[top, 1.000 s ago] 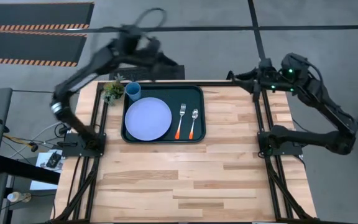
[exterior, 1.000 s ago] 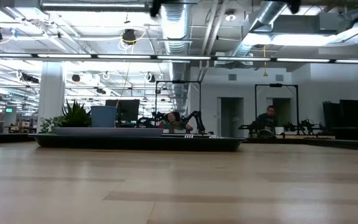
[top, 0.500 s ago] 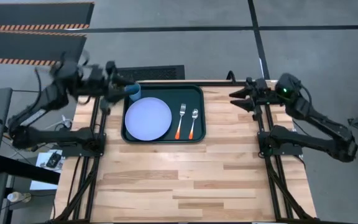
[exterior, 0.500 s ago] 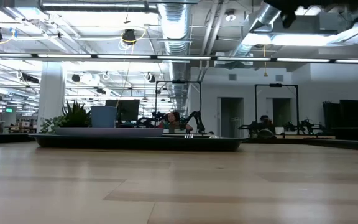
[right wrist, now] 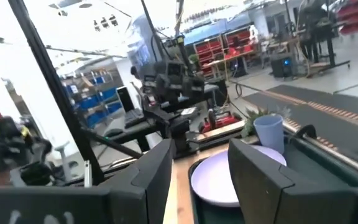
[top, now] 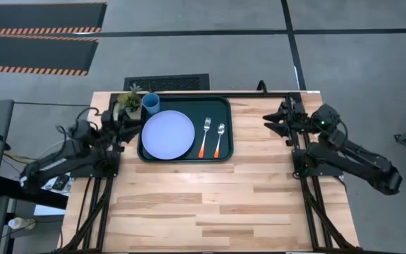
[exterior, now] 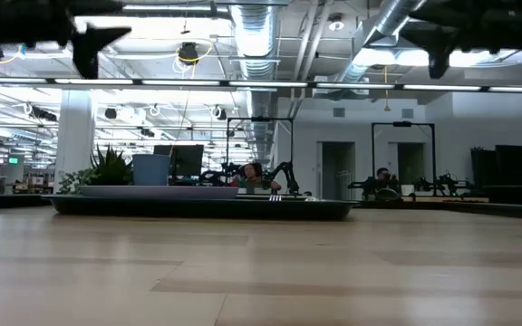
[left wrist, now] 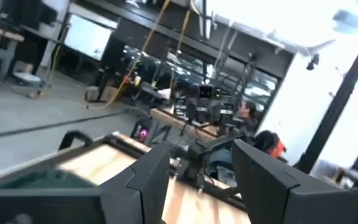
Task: Pick and place plate/cup/fork/spoon on tray
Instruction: Return to Home Position
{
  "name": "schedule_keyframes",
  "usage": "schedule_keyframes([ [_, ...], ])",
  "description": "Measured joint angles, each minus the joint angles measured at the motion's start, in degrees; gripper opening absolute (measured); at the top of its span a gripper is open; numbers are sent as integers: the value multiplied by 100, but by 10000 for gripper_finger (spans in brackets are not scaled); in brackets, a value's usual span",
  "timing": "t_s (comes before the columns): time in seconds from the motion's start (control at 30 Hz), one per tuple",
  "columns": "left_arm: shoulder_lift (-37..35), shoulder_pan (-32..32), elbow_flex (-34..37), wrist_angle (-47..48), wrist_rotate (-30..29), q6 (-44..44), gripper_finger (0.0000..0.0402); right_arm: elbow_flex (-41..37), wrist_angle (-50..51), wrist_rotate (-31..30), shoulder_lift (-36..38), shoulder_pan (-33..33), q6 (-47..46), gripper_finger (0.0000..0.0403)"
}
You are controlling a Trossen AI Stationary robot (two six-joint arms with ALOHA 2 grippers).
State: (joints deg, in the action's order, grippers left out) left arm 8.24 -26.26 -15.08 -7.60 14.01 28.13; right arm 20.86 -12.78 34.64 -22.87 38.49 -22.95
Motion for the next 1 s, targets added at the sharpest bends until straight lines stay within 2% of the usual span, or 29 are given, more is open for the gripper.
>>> schedule_keyframes([
  [0.1, -771, 2, 636, -34, -311, 276, 162, -458, -386, -57, 360, -55, -243, 180],
  [0.3, -656, 153, 1428, -441, -649, 565, 162, -1344, -962, -206, 1190, -216, -666, 181],
  [0.4, -629, 428, 1443, 57, -1192, 609, 162, -1745, -1187, -269, 1648, -455, -679, 182],
  [0.47, -643, 655, 1443, -16, -1448, 485, 162, -2011, -1247, -362, 1926, -658, -677, 182],
  [0.57, -665, 1058, 1443, -137, -1716, 360, 162, -2034, -699, -524, 2287, -1043, -494, 180],
  [0.83, -689, 1927, 1443, -134, -2765, 164, 162, -2039, -496, -1368, 2206, -2137, 396, 183],
  [1.0, -687, 1963, 1428, -30, -2677, 242, 162, -2041, -473, -1415, 2213, -2353, 589, 182],
])
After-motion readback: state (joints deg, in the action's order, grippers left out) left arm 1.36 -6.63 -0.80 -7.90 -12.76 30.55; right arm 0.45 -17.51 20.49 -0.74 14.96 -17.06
